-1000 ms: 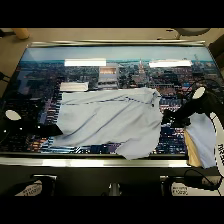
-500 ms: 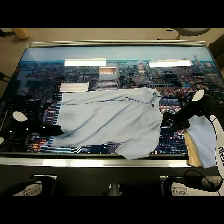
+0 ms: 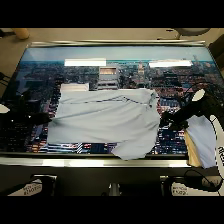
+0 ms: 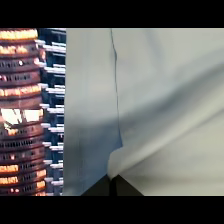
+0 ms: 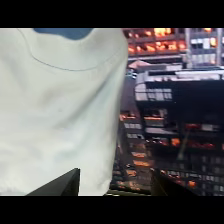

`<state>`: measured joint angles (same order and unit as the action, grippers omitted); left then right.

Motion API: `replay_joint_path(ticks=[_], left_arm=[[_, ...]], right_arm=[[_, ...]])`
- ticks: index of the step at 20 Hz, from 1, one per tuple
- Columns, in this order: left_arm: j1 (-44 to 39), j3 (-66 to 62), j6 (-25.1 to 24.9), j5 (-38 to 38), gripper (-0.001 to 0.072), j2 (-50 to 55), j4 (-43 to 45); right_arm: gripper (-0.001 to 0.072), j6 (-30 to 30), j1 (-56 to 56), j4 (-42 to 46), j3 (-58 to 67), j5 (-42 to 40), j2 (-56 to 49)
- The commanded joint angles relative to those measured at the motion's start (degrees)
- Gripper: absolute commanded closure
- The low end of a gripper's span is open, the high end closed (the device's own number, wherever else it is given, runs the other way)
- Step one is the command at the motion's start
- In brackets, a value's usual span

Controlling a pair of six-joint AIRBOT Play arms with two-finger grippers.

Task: Fold the shirts.

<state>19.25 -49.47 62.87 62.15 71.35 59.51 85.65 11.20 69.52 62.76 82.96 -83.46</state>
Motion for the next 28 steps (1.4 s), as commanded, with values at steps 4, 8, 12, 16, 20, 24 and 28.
replay_joint_path(ticks=[4,8,12,16,20,24,28], left_arm=[[0.4,-0.4,0.3,-2.1,0.0550,2.6,-1.8],[1.8,-2.2,5.7,7.8,0.0118,2.6,8.3],[8.4,0.2,9.3,17.0,0.0120,-1.2,14.2],[10.7,10.6,7.8,15.0,0.0161,-2.8,8.8],[10.7,14.1,7.6,8.7,0.0168,-2.7,4.6],[10.1,14.7,8.1,7.2,0.0191,-1.9,3.4],[7.2,16.7,8.9,3.3,0.0370,-1.4,3.2]], right_arm=[[0.0290,0.0,0.0,-3.1,0.0,-0.7,0.6],[0.0281,0.0,0.0,0.0,0.0,1.6,2.8],[0.0276,0.2,0.0,6.6,-1.2,3.8,4.7],[0.0276,0.2,0.0,5.6,-6.2,1.9,4.9],[0.0276,-0.2,0.0,5.7,-7.4,2.3,4.9],[0.0277,-0.2,0.0,5.7,-7.4,1.6,4.9],[0.0276,-0.2,0.0,5.7,-7.5,2.6,5.0]])
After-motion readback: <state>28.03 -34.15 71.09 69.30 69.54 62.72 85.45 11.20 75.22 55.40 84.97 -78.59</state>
